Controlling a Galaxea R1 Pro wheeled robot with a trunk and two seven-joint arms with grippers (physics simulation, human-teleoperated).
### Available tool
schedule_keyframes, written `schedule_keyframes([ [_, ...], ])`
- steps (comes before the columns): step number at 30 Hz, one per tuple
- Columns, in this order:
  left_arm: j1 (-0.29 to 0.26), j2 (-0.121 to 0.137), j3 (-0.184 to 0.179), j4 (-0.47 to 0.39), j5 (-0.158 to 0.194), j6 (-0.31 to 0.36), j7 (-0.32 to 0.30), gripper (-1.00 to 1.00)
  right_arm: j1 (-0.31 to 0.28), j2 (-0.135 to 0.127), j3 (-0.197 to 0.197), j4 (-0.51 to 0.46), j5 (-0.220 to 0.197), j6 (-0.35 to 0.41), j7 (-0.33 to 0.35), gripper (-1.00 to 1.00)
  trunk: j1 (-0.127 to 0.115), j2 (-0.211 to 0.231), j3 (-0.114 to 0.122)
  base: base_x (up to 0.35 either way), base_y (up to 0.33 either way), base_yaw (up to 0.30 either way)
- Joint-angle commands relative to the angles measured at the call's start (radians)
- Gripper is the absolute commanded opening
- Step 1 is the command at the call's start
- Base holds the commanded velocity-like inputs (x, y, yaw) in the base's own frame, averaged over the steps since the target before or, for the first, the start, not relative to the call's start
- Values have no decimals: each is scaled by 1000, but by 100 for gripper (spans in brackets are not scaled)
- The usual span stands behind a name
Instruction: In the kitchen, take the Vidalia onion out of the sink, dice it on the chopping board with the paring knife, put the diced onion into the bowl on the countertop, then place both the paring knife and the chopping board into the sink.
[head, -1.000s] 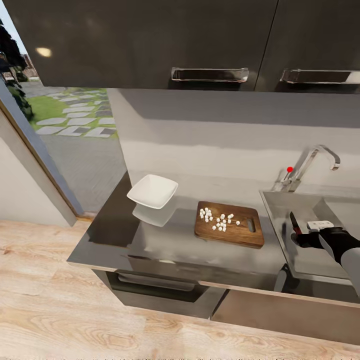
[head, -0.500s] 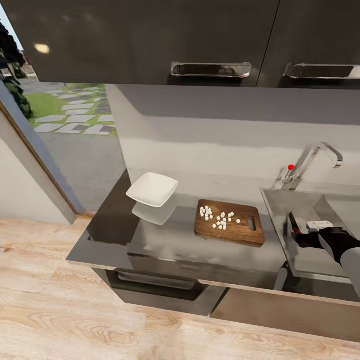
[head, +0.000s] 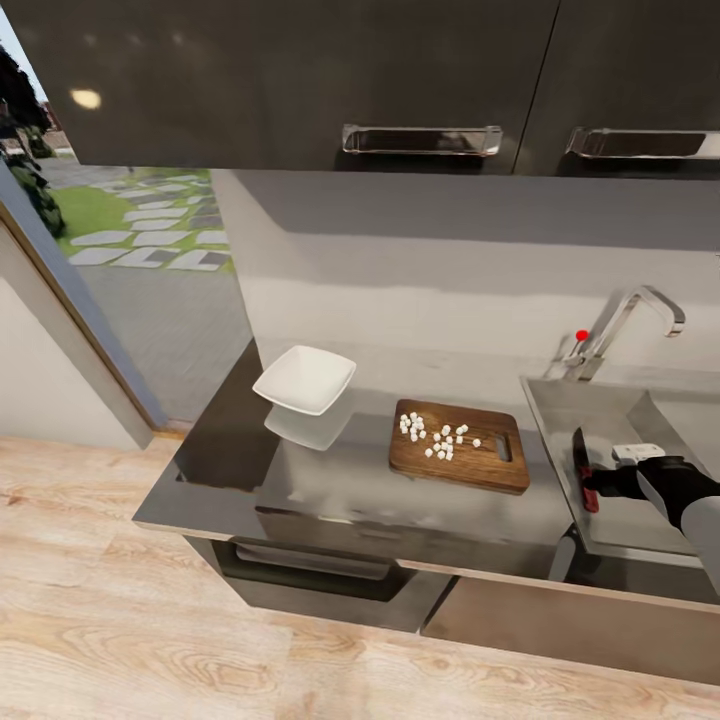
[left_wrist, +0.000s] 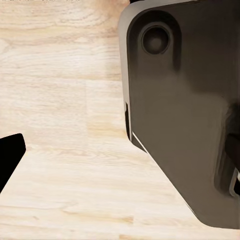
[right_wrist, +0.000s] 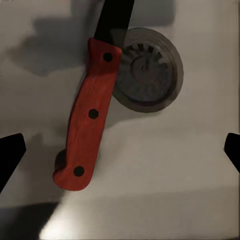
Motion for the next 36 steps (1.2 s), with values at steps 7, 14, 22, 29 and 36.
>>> schedule_keyframes([
  [7,-2,-1,-9,4,11,-8,0,100,0,0,-8,-9,11,2,6,100,1,-2,9,0,0,0],
  [14,-2,-2,-9,3,10,-8,-1,100,0,-2,-10,-16,11,3,43,100,1,-2,19,0,0,0],
  [22,-2,-7,-10,1,6,-12,-8,100,0,-1,-11,-204,11,167,75,100,1,-2,21,0,0,0],
  [29,-2,-7,-12,3,3,-14,-9,100,0,-1,-8,-455,12,414,76,100,1,-2,24,0,201,-98],
  [36,-2,-7,-12,3,3,-35,-10,100,0,-3,-11,-478,13,432,77,100,1,-2,29,0,291,-223],
])
